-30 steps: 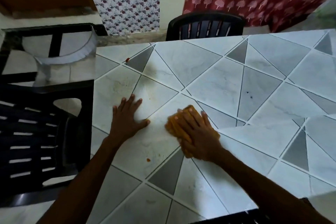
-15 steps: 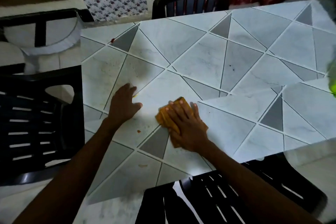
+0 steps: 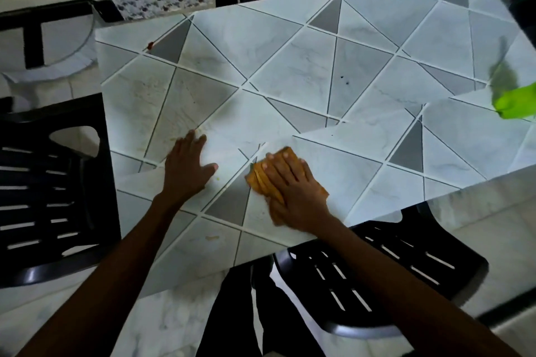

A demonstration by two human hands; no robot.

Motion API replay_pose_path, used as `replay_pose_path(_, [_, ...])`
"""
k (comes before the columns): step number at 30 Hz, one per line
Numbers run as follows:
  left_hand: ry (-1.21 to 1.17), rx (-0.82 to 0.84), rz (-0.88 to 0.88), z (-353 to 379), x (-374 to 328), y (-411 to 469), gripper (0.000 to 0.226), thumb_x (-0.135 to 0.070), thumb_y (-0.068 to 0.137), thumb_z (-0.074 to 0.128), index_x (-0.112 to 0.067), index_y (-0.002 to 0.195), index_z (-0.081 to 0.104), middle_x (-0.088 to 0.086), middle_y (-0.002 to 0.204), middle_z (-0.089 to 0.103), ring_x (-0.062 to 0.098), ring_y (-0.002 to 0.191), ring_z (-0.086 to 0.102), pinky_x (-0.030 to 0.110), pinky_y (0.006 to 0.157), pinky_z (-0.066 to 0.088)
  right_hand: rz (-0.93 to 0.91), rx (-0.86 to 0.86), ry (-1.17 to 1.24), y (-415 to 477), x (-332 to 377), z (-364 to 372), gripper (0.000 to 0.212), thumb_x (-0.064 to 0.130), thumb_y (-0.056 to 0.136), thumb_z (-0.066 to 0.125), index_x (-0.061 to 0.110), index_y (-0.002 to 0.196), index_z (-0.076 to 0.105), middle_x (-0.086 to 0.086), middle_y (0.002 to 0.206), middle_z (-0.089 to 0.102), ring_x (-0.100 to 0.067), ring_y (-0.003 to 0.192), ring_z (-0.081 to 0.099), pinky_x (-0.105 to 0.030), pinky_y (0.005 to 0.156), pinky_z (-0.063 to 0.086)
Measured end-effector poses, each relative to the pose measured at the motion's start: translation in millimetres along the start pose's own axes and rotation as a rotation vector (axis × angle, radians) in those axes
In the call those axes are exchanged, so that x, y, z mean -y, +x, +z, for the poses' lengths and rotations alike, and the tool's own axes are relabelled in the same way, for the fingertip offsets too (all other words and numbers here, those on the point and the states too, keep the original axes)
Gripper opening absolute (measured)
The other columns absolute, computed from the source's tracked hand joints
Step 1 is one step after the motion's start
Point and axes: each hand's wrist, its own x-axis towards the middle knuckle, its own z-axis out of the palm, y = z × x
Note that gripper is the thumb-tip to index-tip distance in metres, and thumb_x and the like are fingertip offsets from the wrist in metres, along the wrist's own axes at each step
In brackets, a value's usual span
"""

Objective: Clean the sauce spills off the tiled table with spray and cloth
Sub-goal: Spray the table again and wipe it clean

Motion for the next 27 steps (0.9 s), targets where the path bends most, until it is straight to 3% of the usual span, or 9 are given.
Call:
replay_pose_path(2, [-0.008, 0.001, -0.012, -2, -4, -2, 0.089, -0.054, 0.073, 0.052, -0.014, 0.151, 0.035, 0.015, 0.161, 0.022, 0.039, 0.147, 0.021, 0.051, 0.117, 0.021, -0.025, 0.033, -0.035, -39, -30, -3, 0.076, 0.053, 0.094, 0.047, 0.027, 0.160, 0.021, 0.003, 0.169, 0.010, -0.026, 0.157, 0.003, -0.054, 0.124, 0.013])
replay_pose_path(6, [-0.012, -0.002, -0.016, 1, -6, -4, 0.084, -0.052, 0.079, 0.053, -0.015, 0.153, 0.033, 0.014, 0.163, 0.017, 0.040, 0.148, 0.016, 0.053, 0.116, 0.019, 0.329, 0.017, -0.012, -43, -73, -6, 0.073, 0.054, 0.094, 0.037, 0.029, 0.160, 0.019, 0.006, 0.169, 0.008, -0.024, 0.157, -0.003, -0.060, 0.121, 0.014])
replay_pose_path(9, [-0.002, 0.011, -0.012, 6, -2, -1, 0.078, -0.041, 0.088, 0.065, -0.016, 0.154, 0.030, 0.014, 0.163, 0.013, 0.040, 0.149, 0.013, 0.057, 0.117, 0.016, 0.487, -0.037, -0.001, -27, -40, 0, 0.077, 0.052, 0.094, 0.037, 0.023, 0.161, 0.016, -0.001, 0.170, 0.007, -0.032, 0.156, -0.003, -0.059, 0.123, 0.006])
replay_pose_path(13, [0.019, 0.025, -0.030, 5, -3, 0, 0.080, -0.047, 0.088, 0.057, -0.017, 0.155, 0.025, 0.013, 0.164, 0.009, 0.039, 0.150, 0.010, 0.055, 0.117, 0.014, 0.167, -0.036, 0.036, -8, 27, 10, 0.075, 0.049, 0.091, 0.046, 0.020, 0.158, 0.028, -0.008, 0.167, 0.021, -0.041, 0.153, 0.012, -0.063, 0.119, 0.017])
replay_pose_path(16, [0.022, 0.016, -0.018, 2, -4, 1, 0.086, -0.055, 0.080, 0.047, -0.015, 0.155, 0.028, 0.016, 0.163, 0.013, 0.041, 0.148, 0.014, 0.056, 0.116, 0.017, 0.026, -0.014, 0.024, 35, 38, 7, 0.074, 0.054, 0.093, 0.044, 0.027, 0.159, 0.024, -0.002, 0.168, 0.018, -0.034, 0.155, 0.009, -0.061, 0.120, 0.011])
replay_pose_path(19, [0.017, 0.002, 0.021, 6, 0, 4, 0.089, -0.058, 0.077, 0.043, -0.014, 0.154, 0.030, 0.018, 0.162, 0.016, 0.043, 0.147, 0.018, 0.057, 0.113, 0.022, 0.126, 0.028, 0.001, 81, -9, -4, 0.073, 0.058, 0.095, 0.033, 0.032, 0.160, 0.016, 0.003, 0.169, 0.012, -0.029, 0.156, 0.002, -0.063, 0.120, 0.006])
replay_pose_path(22, [0.002, -0.026, 0.036, 8, 1, 4, 0.087, -0.056, 0.077, 0.046, -0.014, 0.153, 0.033, 0.017, 0.162, 0.018, 0.044, 0.146, 0.020, 0.057, 0.113, 0.023, 0.397, 0.056, 0.006, 95, -85, -24, 0.074, 0.061, 0.096, 0.034, 0.033, 0.161, 0.013, 0.005, 0.170, 0.005, -0.027, 0.156, -0.003, -0.065, 0.119, -0.002])
replay_pose_path(25, [-0.016, -0.049, 0.040, 11, 3, 4, 0.089, -0.059, 0.077, 0.046, -0.012, 0.152, 0.035, 0.019, 0.161, 0.020, 0.046, 0.145, 0.021, 0.056, 0.113, 0.023, 0.543, 0.052, 0.000, 54, -142, -33, 0.075, 0.063, 0.096, 0.035, 0.033, 0.161, 0.012, 0.006, 0.170, 0.005, -0.026, 0.156, -0.002, -0.065, 0.120, -0.001])
replay_pose_path(27, [-0.011, -0.040, 0.031, 11, 1, 3, 0.082, -0.051, 0.085, 0.056, -0.012, 0.153, 0.032, 0.018, 0.162, 0.016, 0.045, 0.147, 0.018, 0.056, 0.115, 0.019, 0.567, 0.039, 0.017, 10, -153, -33, 0.076, 0.064, 0.096, 0.031, 0.033, 0.161, 0.006, 0.007, 0.170, 0.001, -0.026, 0.156, -0.006, -0.064, 0.121, 0.003])
